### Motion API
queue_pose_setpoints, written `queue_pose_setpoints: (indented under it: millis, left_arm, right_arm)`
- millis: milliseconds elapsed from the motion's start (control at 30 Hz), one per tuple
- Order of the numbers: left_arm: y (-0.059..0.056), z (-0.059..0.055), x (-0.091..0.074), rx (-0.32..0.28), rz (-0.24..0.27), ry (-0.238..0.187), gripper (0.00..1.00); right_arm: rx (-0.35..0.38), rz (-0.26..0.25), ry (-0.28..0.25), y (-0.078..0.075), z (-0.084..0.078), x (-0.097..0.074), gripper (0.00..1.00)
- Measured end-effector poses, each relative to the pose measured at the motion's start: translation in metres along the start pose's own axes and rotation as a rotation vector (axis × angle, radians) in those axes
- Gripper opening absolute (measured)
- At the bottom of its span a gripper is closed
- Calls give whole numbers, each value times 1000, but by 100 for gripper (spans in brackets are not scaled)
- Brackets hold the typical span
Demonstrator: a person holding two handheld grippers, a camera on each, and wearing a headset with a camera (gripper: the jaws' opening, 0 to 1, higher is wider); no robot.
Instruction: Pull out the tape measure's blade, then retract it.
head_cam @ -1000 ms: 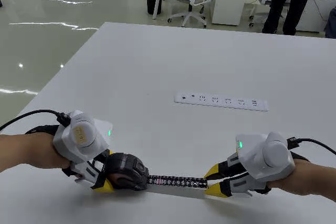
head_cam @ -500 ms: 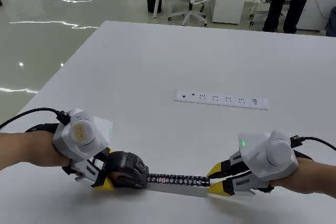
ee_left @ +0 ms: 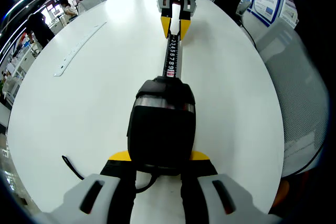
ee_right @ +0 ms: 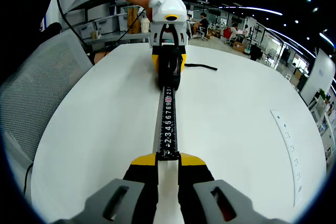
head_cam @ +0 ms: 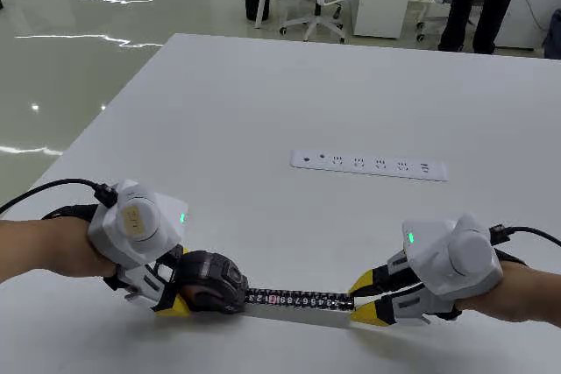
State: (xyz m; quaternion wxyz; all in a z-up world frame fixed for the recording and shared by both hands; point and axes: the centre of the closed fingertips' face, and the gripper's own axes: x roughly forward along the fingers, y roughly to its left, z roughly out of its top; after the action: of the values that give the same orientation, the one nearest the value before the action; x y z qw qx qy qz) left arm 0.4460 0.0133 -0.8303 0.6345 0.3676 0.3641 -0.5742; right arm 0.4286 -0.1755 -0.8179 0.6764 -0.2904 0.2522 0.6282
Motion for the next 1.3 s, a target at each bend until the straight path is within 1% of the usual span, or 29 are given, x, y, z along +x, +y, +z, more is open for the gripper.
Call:
queue_pose_setpoints:
  millis: [1300]
  left_arm:
    - [0,0,1,3,-2,6,27]
  right_arm:
    - [2,0,5,1,-8,-9,12]
